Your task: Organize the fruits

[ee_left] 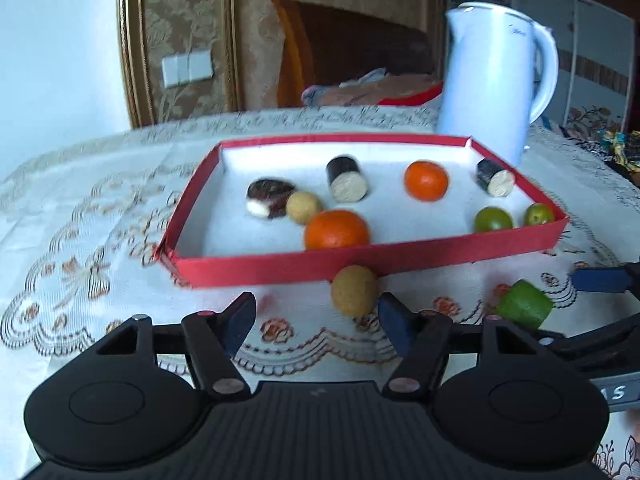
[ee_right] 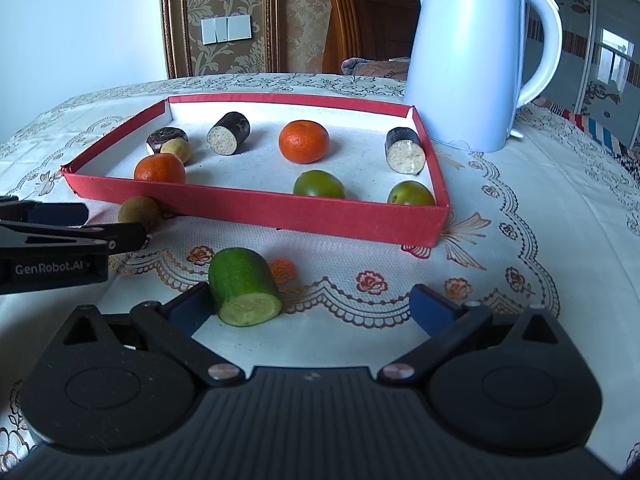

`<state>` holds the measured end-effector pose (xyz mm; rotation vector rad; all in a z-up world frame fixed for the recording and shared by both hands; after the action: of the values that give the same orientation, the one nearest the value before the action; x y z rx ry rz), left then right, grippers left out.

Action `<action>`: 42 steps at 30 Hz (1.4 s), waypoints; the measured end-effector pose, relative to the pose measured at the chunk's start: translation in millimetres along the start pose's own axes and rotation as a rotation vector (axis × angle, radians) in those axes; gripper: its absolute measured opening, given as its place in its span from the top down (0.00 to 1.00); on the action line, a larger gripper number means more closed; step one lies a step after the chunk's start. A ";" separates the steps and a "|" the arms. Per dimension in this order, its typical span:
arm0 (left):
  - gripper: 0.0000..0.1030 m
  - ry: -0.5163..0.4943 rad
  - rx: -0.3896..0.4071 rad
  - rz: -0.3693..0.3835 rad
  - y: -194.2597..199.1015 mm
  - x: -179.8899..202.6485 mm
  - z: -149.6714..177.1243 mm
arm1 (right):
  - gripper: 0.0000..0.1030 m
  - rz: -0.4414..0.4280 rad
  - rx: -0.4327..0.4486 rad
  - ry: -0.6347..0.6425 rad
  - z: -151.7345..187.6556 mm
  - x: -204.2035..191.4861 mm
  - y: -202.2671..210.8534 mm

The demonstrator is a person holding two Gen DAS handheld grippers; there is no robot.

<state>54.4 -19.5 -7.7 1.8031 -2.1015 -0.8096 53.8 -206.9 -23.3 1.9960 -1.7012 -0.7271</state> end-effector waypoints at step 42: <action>0.76 -0.081 0.044 0.007 3.2 12.5 0.2 | 0.69 -0.100 0.044 0.107 2.6 -19.6 9.1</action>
<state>49.1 -31.3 -8.1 1.8122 -2.1916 -0.8553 42.9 -189.0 -17.3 2.1233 -1.5790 -0.6087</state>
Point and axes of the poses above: each gripper's, at about its wrist camera, not at the fingertips, and y roughly against the way its jaws point, x to its right, z to its underside, the point moved 1 cm from there along -y, roughly the way its jaws point, and after that the axes turned 9 degrees about -y, right-handed, at the moved point
